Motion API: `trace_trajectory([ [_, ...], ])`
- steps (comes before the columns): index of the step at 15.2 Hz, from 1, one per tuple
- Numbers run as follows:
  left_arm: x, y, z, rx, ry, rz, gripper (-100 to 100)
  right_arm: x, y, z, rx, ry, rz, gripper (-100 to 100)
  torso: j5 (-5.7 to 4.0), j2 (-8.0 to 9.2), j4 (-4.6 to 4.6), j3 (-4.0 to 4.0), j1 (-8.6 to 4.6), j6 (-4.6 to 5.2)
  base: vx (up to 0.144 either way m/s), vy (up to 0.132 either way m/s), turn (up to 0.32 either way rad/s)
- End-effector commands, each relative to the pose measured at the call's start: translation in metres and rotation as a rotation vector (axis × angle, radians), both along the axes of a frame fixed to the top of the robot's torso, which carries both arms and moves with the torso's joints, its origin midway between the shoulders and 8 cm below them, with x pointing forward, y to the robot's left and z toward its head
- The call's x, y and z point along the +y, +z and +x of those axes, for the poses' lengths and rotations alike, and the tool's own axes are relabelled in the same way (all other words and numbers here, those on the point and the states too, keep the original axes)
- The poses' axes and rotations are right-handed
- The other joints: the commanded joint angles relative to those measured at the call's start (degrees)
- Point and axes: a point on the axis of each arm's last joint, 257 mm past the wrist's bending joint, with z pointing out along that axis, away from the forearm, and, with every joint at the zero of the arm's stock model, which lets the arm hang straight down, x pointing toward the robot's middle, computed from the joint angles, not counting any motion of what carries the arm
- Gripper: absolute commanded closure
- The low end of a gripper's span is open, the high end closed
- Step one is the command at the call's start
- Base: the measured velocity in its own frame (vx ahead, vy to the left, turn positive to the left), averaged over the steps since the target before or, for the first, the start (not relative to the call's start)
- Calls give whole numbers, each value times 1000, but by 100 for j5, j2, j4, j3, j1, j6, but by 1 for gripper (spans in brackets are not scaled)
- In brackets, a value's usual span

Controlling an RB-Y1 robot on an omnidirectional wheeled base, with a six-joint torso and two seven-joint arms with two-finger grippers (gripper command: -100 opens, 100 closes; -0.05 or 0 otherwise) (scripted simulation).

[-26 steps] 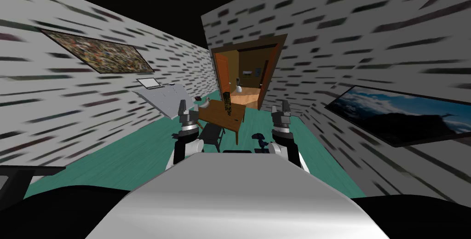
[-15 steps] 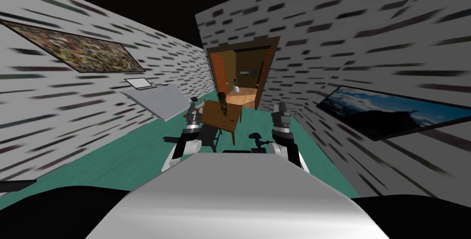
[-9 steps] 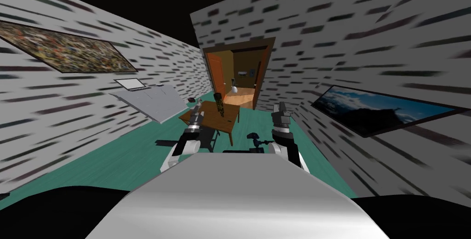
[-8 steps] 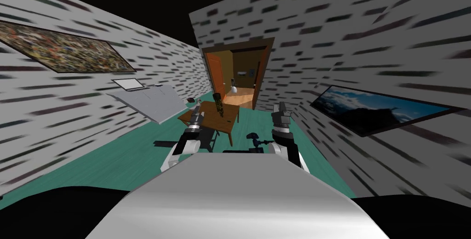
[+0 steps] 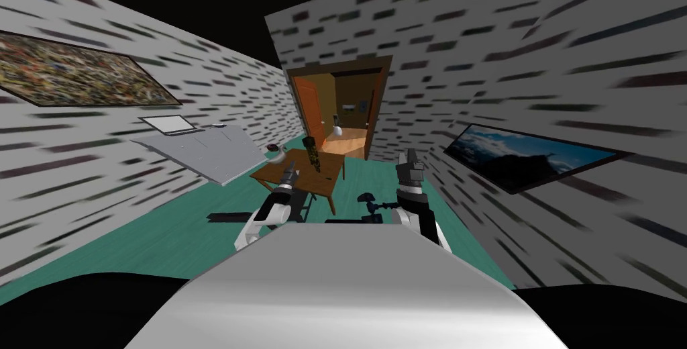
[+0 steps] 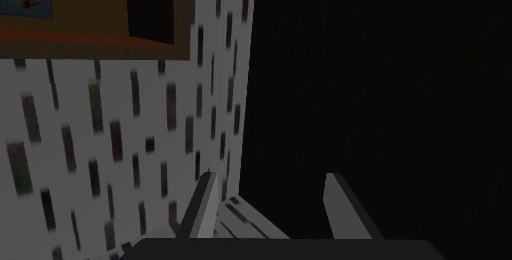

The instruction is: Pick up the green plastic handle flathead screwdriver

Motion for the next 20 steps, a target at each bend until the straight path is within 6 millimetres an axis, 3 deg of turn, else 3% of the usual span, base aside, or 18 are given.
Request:
trace_trajectory([
  [1,4,-10,2,38,6,-1,-100,0,0,0,0,0,0,0,0,0,0,0,0,0,52,-79,-45],
  [2,12,-27,3,87,16,0,-100,0,0,0,0,0,0,0,0,-2,0,-1,6,-1,56,-63,-64],
  [4,13,-33,3,111,19,-2,-100,0,0,0,0,0,0,0,2,-3,-1,-2,14,-1,33,-59,-45],
  [5,21,-51,3,164,29,-2,-100,0,0,0,0,0,0,0,3,4,0,2,21,-3,39,-49,-66],
  [7,22,-57,3,185,32,-5,-100,0,0,0,0,0,0,0,4,-1,0,-1,22,-1,54,-60,-72],
  [8,30,-73,2,231,42,-5,-100,0,0,0,0,0,0,0,4,-2,0,-1,20,-2,50,-93,-95],
  [10,31,-81,1,261,46,-8,-100,0,0,0,0,0,0,0,2,-2,-1,-1,8,-1,42,-77,-58],
  [11,39,-98,-1,311,57,-10,-100,0,0,0,0,0,0,0,2,0,0,0,12,-1,46,-76,-83],
  [13,40,-105,-2,338,60,-13,-100,0,0,0,0,0,0,0,2,-4,-1,-2,14,-1,60,-61,-60],
  [14,49,-121,-5,383,71,-15,-100,0,0,0,0,0,0,0,3,-4,-1,-3,17,-1,68,-66,-89],
  [16,49,-129,-7,415,74,-19,-100,0,0,0,0,0,0,0,3,-9,-2,-5,17,0,59,-52,-61],
  [17,58,-145,-11,464,85,-23,-100,0,0,0,0,0,0,0,4,-5,-1,-3,21,-2,61,-49,-76],
  [19,58,-152,-14,493,88,-27,-100,0,0,0,0,0,0,0,4,-10,-2,-6,20,-1,68,-43,-61],
  [20,66,-168,-19,542,99,-32,-100,0,0,0,0,0,0,0,5,-7,-2,-4,26,-2,18,-25,37],
])
